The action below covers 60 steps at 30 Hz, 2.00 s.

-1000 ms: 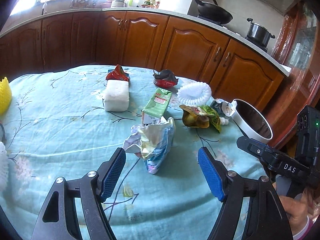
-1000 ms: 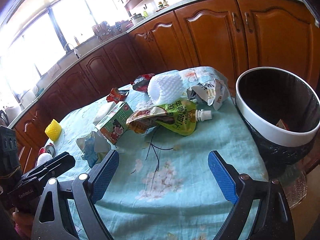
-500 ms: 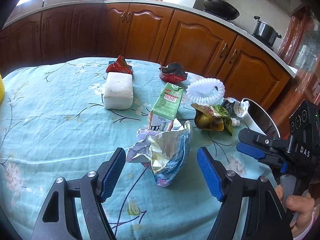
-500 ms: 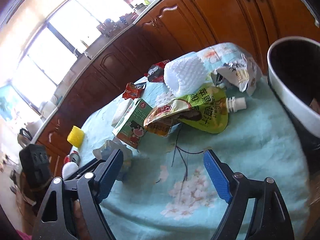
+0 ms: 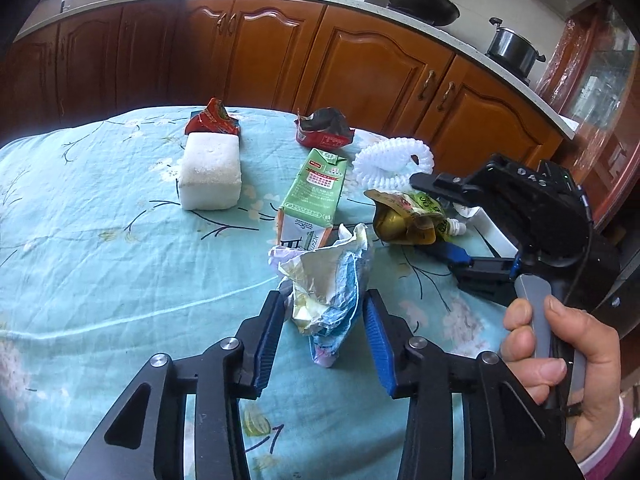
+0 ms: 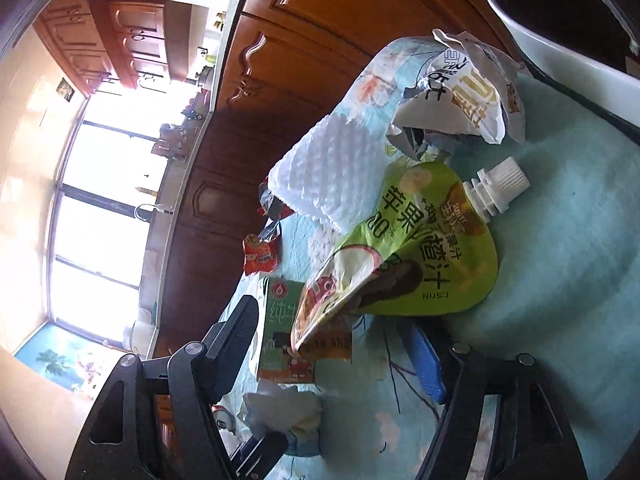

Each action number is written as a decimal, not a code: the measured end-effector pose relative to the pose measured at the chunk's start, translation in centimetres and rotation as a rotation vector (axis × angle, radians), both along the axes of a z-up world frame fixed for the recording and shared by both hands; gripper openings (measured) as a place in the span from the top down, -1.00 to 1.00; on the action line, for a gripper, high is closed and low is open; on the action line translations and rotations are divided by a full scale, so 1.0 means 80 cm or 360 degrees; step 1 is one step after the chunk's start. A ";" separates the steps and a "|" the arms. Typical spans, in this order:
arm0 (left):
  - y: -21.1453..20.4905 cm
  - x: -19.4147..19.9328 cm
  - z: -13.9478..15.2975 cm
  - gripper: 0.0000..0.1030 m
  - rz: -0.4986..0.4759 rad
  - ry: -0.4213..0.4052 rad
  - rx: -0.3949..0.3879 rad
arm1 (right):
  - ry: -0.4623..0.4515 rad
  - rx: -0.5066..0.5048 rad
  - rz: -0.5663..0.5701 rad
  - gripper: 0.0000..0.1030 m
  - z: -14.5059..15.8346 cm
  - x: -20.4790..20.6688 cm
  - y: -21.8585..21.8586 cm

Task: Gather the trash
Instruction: 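Grasp the foil wrapper with the left gripper while the right grasps the green juice pouch, then carry the foil wrapper and juice pouch over the bin with both grippers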

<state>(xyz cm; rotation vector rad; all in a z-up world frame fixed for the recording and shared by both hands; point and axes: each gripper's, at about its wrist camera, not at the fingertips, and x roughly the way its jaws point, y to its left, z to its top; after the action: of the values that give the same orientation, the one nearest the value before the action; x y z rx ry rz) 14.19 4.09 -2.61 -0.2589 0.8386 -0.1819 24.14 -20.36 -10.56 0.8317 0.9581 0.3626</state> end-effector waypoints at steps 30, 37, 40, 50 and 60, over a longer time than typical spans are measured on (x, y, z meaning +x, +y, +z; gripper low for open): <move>-0.127 -0.002 0.034 0.53 -0.0308 -0.0085 -0.0025 | -0.0456 -0.1053 0.0192 0.64 0.082 -0.142 -0.098; -0.173 0.022 0.034 0.53 -0.0367 -0.0096 -0.0014 | -0.0480 -0.1125 0.0096 0.63 0.097 -0.144 -0.137; -0.192 0.035 0.033 0.53 -0.0387 -0.0101 -0.0015 | -0.0479 -0.1170 0.0062 0.63 0.100 -0.141 -0.152; -0.238 0.074 0.024 0.53 -0.0437 -0.0087 0.0013 | -0.0460 -0.1221 -0.0007 0.63 0.105 -0.119 -0.183; -0.276 0.121 0.026 0.52 -0.0472 -0.0079 0.0046 | -0.0467 -0.1294 -0.0004 0.65 0.114 -0.092 -0.193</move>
<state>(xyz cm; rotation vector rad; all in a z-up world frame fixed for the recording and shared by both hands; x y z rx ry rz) 23.88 -18.00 -0.50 -0.1013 0.8273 -0.4514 16.78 -35.78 -1.45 0.0332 0.7317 0.0646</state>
